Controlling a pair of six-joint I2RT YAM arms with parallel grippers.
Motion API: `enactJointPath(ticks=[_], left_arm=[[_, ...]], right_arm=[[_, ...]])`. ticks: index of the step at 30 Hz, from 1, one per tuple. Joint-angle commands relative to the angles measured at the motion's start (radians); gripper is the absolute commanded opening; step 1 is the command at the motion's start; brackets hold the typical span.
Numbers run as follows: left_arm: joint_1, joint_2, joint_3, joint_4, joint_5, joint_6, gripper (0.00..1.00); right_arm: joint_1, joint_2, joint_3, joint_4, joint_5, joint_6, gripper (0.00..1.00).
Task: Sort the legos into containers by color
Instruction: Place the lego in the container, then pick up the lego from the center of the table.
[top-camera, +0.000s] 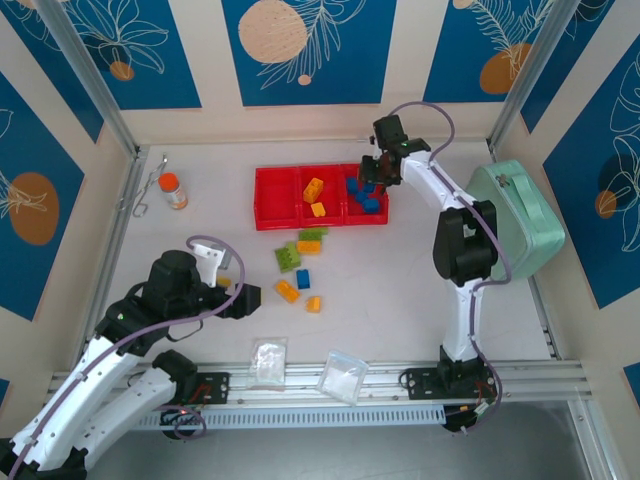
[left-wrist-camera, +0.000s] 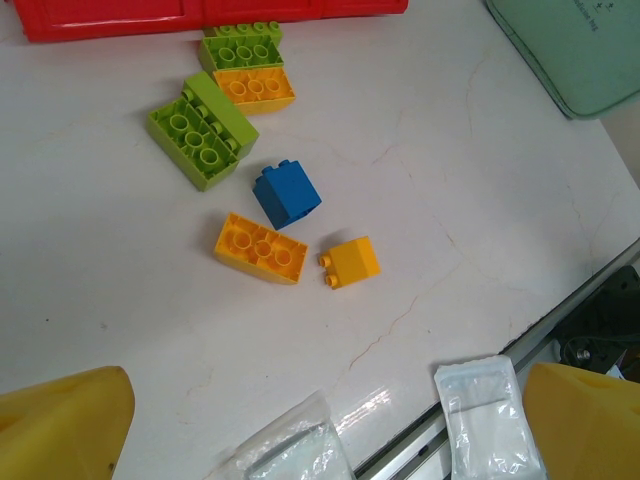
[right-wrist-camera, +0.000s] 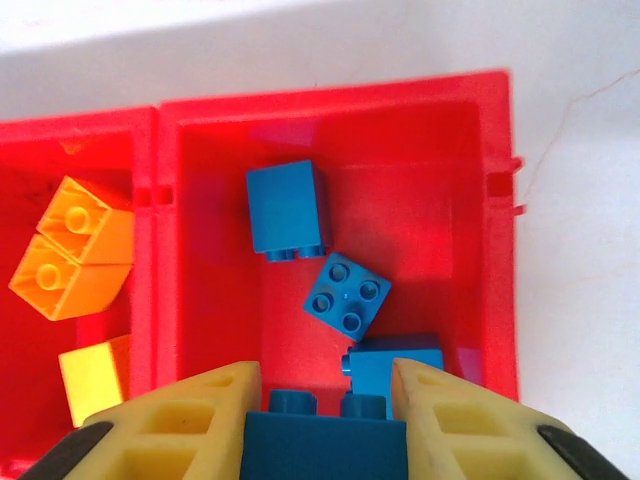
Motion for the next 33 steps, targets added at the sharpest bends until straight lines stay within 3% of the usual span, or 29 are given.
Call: enactJointPath(ticks=[1,26,33], left_arm=[[-0.004,-0.005,-0.005,0.007,-0.009,0.015,0.99],[-0.003,-0.002,-0.005,0.005,-0.015,0.015,0.99],[-0.005,0.010,-0.007,0.005,-0.019,0.013,0.99]], right_arm=[[0.004,0.040,0.029,-0.016,-0.067,-0.006,0.30],[0.013,-0.022,-0.033,-0.042,-0.119,-0.004,0.51],[0.082,-0.137,-0.105,-0.075,-0.148,-0.039,0.73]])
